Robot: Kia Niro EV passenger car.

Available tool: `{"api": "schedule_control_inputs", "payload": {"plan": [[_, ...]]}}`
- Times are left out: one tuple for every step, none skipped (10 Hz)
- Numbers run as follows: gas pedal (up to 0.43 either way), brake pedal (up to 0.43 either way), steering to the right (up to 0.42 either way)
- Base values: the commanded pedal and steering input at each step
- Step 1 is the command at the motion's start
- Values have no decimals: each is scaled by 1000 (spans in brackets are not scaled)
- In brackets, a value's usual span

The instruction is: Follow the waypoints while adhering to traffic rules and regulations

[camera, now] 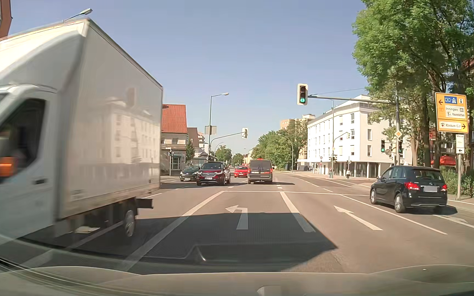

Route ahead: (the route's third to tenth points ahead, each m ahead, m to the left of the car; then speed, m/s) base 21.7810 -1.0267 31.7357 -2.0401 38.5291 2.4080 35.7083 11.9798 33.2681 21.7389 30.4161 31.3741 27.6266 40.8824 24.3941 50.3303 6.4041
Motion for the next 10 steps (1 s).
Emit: {"api": "schedule_control_inputs", "payload": {"plan": [[0, 0, 25], [0, 0, 23], [0, 0, 21], [0, 0, 20], [0, 0, 20], [0, 0, 19], [0, 0, 19], [0, 0, 14], [0, 0, 5], [0, 0, -2]]}}
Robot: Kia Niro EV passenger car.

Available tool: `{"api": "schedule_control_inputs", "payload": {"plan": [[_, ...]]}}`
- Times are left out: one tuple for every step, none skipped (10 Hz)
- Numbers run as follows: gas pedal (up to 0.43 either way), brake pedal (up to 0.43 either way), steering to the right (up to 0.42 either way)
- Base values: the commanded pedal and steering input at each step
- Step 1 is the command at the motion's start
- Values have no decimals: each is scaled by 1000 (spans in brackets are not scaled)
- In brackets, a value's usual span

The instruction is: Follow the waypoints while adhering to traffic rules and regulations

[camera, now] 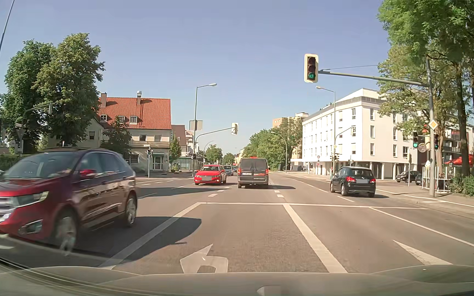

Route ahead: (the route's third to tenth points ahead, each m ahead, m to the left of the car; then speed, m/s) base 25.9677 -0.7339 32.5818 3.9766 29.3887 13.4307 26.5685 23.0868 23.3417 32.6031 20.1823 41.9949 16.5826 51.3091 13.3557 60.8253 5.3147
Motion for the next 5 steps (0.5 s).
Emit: {"api": "schedule_control_inputs", "payload": {"plan": [[0, 30, -7], [0, 61, -9], [0, 79, -10], [0, 98, -10], [0, 122, -11]]}}
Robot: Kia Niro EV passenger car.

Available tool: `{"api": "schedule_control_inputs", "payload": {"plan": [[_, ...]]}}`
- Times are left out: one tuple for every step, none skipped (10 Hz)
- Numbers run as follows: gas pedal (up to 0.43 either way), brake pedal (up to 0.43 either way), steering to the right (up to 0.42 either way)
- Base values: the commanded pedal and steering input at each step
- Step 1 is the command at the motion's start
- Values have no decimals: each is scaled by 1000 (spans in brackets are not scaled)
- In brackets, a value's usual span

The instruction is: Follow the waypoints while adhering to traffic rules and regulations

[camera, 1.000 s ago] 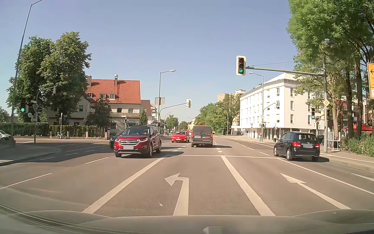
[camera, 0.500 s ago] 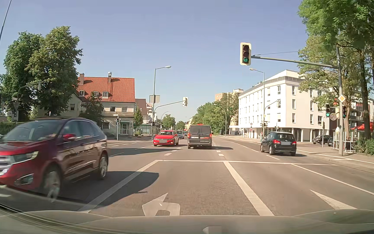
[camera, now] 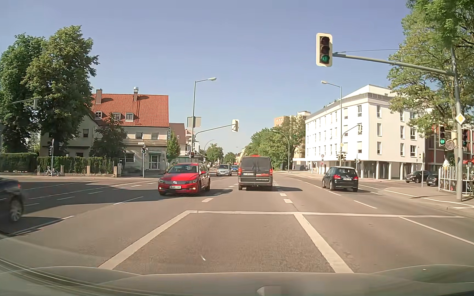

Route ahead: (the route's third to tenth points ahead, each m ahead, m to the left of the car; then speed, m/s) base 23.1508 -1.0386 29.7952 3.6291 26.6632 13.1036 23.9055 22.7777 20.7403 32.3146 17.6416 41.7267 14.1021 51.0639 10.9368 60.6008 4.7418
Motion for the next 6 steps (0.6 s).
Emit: {"api": "schedule_control_inputs", "payload": {"plan": [[0, 146, -12], [0, 146, -12], [0, 152, -11], [0, 152, -9], [0, 159, -7], [0, 159, -6]]}}
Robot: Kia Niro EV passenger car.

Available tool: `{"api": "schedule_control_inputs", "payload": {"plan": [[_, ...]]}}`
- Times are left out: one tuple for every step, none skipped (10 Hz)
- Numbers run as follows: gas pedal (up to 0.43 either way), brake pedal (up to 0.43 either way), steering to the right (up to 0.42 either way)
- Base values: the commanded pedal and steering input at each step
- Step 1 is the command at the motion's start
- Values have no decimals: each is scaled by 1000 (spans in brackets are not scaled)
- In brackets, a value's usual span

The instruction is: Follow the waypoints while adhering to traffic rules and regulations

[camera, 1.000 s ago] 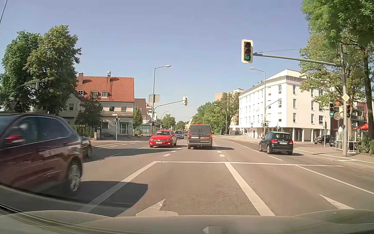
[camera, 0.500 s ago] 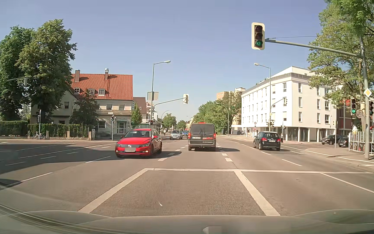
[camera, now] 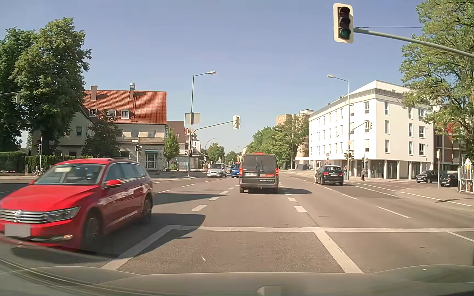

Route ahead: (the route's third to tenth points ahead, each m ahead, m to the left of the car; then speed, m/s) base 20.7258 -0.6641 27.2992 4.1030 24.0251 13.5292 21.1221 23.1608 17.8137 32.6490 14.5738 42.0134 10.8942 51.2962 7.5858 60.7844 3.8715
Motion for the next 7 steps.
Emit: {"api": "schedule_control_inputs", "payload": {"plan": [[0, 171, -5], [0, 177, -3], [0, 177, -1], [0, 177, 0], [0, 177, 0], [0, 165, 2], [0, 122, 5]]}}
